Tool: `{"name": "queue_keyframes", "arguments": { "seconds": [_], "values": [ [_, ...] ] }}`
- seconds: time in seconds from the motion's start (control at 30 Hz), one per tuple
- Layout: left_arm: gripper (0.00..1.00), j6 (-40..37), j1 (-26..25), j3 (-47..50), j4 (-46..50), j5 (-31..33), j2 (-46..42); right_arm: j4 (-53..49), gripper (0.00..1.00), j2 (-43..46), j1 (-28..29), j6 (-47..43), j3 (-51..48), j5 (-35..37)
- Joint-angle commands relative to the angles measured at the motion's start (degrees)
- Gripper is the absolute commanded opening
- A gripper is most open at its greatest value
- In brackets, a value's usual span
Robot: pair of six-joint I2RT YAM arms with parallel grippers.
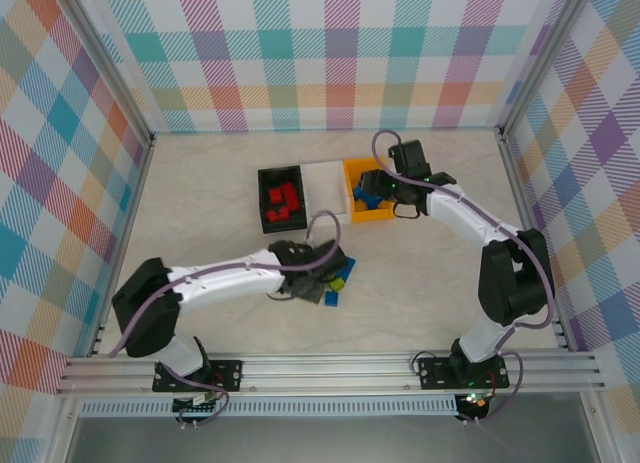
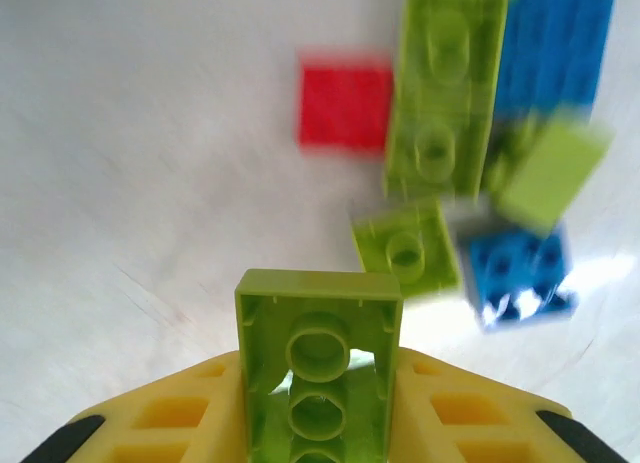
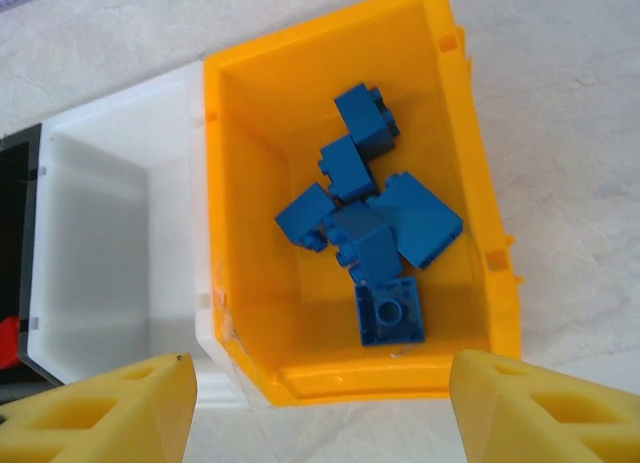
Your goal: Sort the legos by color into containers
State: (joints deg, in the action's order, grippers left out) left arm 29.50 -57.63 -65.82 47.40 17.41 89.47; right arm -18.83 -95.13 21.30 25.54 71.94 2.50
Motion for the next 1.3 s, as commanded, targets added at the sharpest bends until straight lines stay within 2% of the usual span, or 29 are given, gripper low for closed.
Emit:
{"name": "queue_keyframes", "arguments": {
  "seconds": [0.0,0.23,0.4,0.57,0.63,0.73,0.9,1.03,1.27],
  "values": [
    [0.34,-1.28,6.30,-7.41,-0.62,4.60,-0.15,1.94,0.68,3.27,-0.47,1.70,-3.09,-0.05],
    [0.34,-4.54,15.04,-29.30,-4.54,4.06,17.00,2.57,0.68,7.07,-0.46,1.95,-8.64,-0.21],
    [0.34,-4.55,17.08,-45.93,-1.76,4.18,31.48,3.48,0.68,10.46,-0.25,2.40,-13.07,-1.73],
    [0.34,-3.08,18.10,-56.07,2.02,5.64,40.84,3.47,0.68,13.17,0.65,1.96,-16.05,-2.59],
    [0.39,-2.65,18.59,-59.05,3.43,4.75,43.24,3.29,0.68,14.91,1.64,1.77,-17.21,-2.48],
    [0.62,-2.21,18.61,-61.35,5.07,3.20,44.57,3.22,0.69,17.88,3.93,2.11,-19.67,-3.18],
    [0.87,-0.98,17.35,-52.92,-0.25,1.19,34.74,2.31,0.70,23.48,10.65,1.14,-24.49,-6.07],
    [0.99,0.68,15.47,-39.77,-6.63,0.08,22.13,-0.63,0.70,22.81,17.48,0.06,-25.36,-10.46],
    [1.00,4.92,11.73,-10.85,-14.07,3.86,-2.60,-3.07,0.70,15.82,30.07,2.11,-25.22,-8.38]
  ]
}}
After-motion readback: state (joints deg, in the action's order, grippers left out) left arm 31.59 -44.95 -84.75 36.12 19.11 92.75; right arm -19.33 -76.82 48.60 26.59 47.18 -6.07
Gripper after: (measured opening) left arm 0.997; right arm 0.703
